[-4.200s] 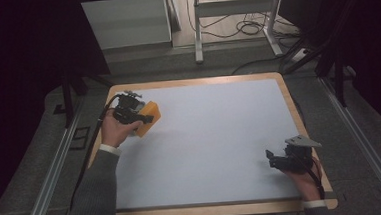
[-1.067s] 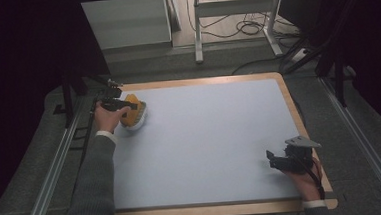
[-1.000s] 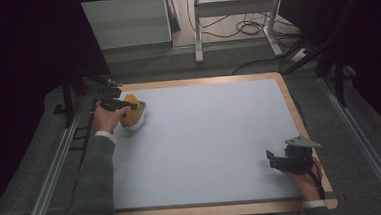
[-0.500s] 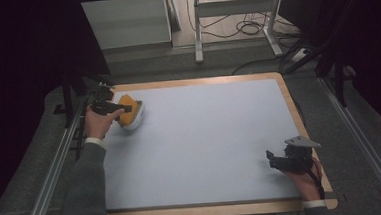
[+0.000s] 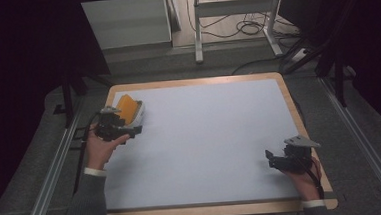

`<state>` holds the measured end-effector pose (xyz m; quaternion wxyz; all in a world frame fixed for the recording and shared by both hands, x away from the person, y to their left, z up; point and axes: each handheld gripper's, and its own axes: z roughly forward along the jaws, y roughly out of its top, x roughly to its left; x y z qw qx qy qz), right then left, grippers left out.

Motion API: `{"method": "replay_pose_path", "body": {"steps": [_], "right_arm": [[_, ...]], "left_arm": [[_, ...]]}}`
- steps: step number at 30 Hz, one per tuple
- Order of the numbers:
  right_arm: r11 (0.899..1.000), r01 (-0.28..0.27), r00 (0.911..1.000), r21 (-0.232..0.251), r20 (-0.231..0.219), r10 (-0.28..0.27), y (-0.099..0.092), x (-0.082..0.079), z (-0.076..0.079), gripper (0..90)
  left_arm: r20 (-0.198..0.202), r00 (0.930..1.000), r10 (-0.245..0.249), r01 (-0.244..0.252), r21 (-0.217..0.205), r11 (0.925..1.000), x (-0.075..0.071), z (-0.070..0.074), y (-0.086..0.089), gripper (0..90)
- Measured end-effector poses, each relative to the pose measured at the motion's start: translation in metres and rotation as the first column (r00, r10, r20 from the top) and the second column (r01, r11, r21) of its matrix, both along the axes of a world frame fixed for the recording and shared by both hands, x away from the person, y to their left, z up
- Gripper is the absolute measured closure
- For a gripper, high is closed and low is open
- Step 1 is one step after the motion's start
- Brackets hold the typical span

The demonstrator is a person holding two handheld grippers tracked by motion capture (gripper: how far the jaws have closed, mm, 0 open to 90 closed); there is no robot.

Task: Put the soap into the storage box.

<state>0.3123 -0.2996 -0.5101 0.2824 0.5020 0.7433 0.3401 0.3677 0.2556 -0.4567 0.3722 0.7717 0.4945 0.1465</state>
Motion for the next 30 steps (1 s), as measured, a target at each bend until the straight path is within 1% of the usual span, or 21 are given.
{"method": "replay_pose_path", "body": {"steps": [4,8,12,13,15,18,20,24,30], "right_arm": [[1.0,0.001,1.0,-0.002,0.001,-0.001,0.0,0.0,0.0,8.5],[1.0,0.001,1.0,-0.001,0.0,-0.001,0.0,0.0,0.0,8.5],[1.0,0.001,1.0,-0.003,0.001,-0.001,0.0,-0.001,0.0,8.5],[1.0,0.001,1.0,-0.003,0.002,0.0,0.0,-0.001,0.0,8.5],[1.0,0.0,1.0,-0.003,0.002,0.0,0.001,-0.001,0.0,8.5],[1.0,0.0,1.0,-0.007,0.002,0.0,0.001,-0.001,0.0,8.5],[1.0,-0.003,1.0,-0.009,0.0,0.003,0.002,-0.001,0.0,8.5],[1.0,-0.005,1.0,-0.01,0.005,0.005,0.002,-0.001,-0.001,8.5],[1.0,-0.012,0.9997,-0.008,0.022,0.012,0.001,-0.003,0.0,8.5]], "left_arm": [[-0.008,0.9996,-0.027,0.027,-0.016,0.9995,-0.014,-0.008,-0.003,20.8],[-0.01,0.9993,-0.037,0.036,-0.034,0.9988,-0.029,-0.02,-0.006,20.9],[-0.034,0.9976,-0.06,0.06,-0.027,0.9979,-0.04,-0.033,-0.01,21.3],[-0.04,0.9971,-0.065,0.063,-0.036,0.9974,-0.044,-0.038,-0.012,21.4],[-0.043,0.9963,-0.074,0.072,-0.048,0.9962,-0.048,-0.044,-0.013,21.5],[-0.055,0.9947,-0.087,0.085,-0.05,0.9951,-0.053,-0.052,-0.016,21.5],[-0.06,0.9937,-0.095,0.092,-0.044,0.9948,-0.054,-0.054,-0.017,21.6],[-0.056,0.9944,-0.09,0.088,-0.039,0.9954,-0.052,-0.057,-0.018,21.9],[-0.071,0.992,-0.104,0.102,-0.028,0.9944,-0.051,-0.059,-0.021,21.3]]}}
